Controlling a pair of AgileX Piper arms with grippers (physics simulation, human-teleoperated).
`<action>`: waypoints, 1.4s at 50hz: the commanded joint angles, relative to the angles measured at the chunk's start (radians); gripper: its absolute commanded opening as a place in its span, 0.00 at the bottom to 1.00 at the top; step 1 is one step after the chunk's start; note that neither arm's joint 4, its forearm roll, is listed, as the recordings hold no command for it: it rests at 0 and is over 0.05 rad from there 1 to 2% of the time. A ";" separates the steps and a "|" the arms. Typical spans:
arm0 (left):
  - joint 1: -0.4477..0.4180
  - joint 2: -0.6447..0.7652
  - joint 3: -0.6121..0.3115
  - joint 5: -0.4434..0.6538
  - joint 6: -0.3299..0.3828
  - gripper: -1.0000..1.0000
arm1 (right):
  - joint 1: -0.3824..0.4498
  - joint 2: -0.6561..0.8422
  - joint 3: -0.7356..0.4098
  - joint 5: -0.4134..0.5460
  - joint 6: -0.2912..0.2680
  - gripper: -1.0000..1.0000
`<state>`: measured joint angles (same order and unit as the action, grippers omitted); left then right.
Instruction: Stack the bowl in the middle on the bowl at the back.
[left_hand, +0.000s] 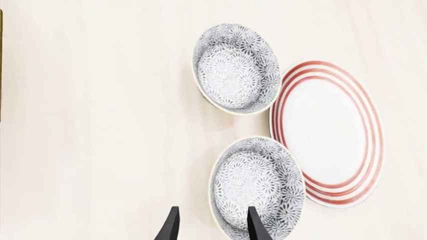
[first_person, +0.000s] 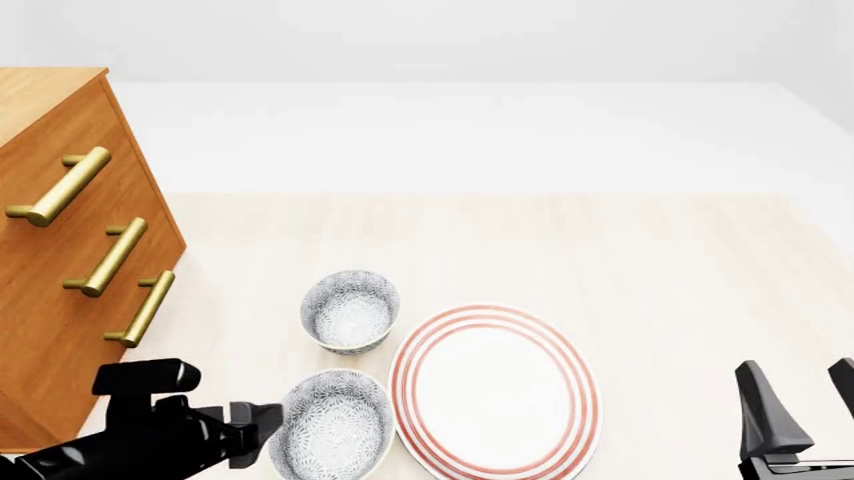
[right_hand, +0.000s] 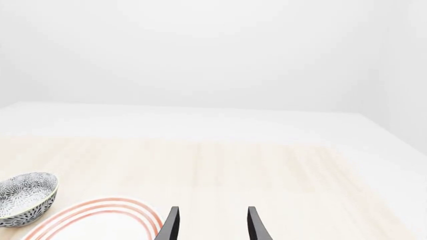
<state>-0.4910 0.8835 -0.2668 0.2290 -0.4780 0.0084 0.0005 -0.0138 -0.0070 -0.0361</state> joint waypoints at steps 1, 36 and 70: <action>-0.023 0.094 0.065 -0.147 -0.044 1.00 | 0.000 0.000 -0.001 0.001 0.000 1.00; -0.072 0.434 0.066 -0.470 -0.010 0.00 | 0.001 0.000 -0.001 0.001 0.001 1.00; -0.100 -0.164 -0.167 0.261 0.043 0.00 | 0.005 0.000 0.001 -0.002 -0.009 1.00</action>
<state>-0.5660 0.8565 -0.3524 0.2995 -0.4466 0.0115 0.0005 -0.0129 -0.0082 -0.0409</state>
